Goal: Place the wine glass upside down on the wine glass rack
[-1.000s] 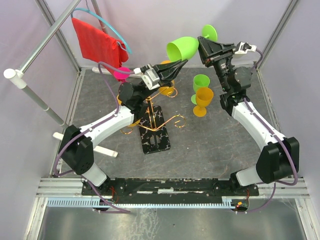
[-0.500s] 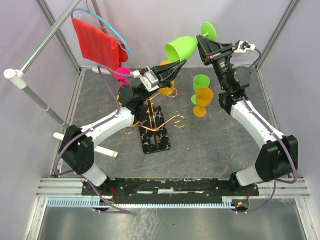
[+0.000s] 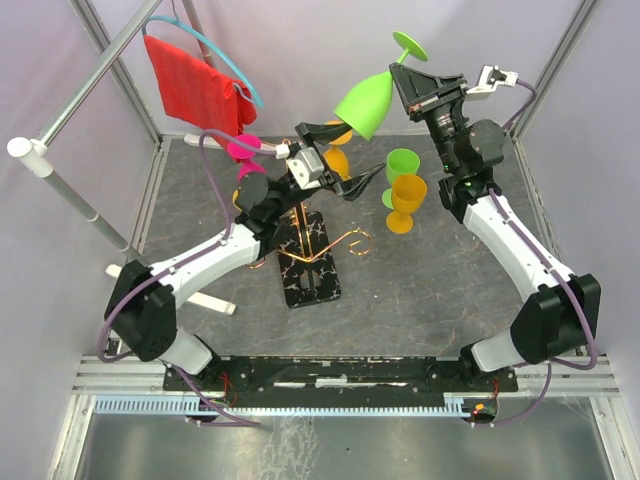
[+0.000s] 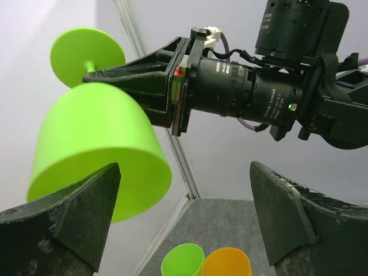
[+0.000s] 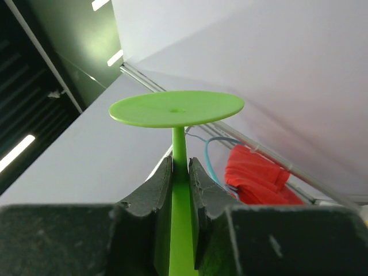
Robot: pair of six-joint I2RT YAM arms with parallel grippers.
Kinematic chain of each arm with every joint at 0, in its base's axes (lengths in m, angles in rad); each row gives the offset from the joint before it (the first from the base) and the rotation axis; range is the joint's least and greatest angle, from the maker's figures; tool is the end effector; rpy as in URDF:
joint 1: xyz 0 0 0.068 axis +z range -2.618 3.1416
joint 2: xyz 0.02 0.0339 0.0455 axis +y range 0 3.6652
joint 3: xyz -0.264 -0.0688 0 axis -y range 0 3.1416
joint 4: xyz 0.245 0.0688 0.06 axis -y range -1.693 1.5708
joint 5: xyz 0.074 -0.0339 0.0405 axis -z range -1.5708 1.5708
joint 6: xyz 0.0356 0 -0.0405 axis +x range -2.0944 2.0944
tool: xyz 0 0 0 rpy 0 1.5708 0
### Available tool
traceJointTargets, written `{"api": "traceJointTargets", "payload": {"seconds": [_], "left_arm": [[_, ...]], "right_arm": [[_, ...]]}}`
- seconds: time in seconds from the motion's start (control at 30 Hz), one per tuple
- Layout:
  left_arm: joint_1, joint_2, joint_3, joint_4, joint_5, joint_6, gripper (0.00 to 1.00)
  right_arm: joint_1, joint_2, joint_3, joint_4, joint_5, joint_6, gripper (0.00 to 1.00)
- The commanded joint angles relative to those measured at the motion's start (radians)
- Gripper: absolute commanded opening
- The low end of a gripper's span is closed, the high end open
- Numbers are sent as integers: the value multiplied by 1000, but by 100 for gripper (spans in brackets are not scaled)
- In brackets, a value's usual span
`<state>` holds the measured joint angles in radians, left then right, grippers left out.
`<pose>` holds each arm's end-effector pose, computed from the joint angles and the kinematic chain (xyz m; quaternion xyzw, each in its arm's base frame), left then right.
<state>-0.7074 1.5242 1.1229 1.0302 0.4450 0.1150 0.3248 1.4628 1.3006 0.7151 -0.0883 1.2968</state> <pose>0.2504 -0.2342 0.3992 0.3571 0.3271 -0.3495 0.8021 0.3176 0.1103 0.4531 0.1933 0.4484 0.6472 0.5854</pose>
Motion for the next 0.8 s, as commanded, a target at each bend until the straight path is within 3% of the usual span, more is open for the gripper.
{"api": "traceJointTargets", "payload": {"seconds": [0.0,0.27,0.43,0.6,0.77], "left_arm": [[-2,-85,46,-129,14,57,99],[5,-176,47,-299,-82,83,99],[35,-185,161,-433,-134,78,99],[58,-173,313,-594,-209,55,99],[82,-168,447,-737,-276,39,99]], "right_arm": [[-20,-53,71,-78,35,-200,0],[-56,-157,83,-320,115,-603,1],[-56,-197,37,-433,87,-813,1],[-56,-222,-112,-363,-73,-966,1],[-56,-209,-289,-146,-251,-985,1]]}}
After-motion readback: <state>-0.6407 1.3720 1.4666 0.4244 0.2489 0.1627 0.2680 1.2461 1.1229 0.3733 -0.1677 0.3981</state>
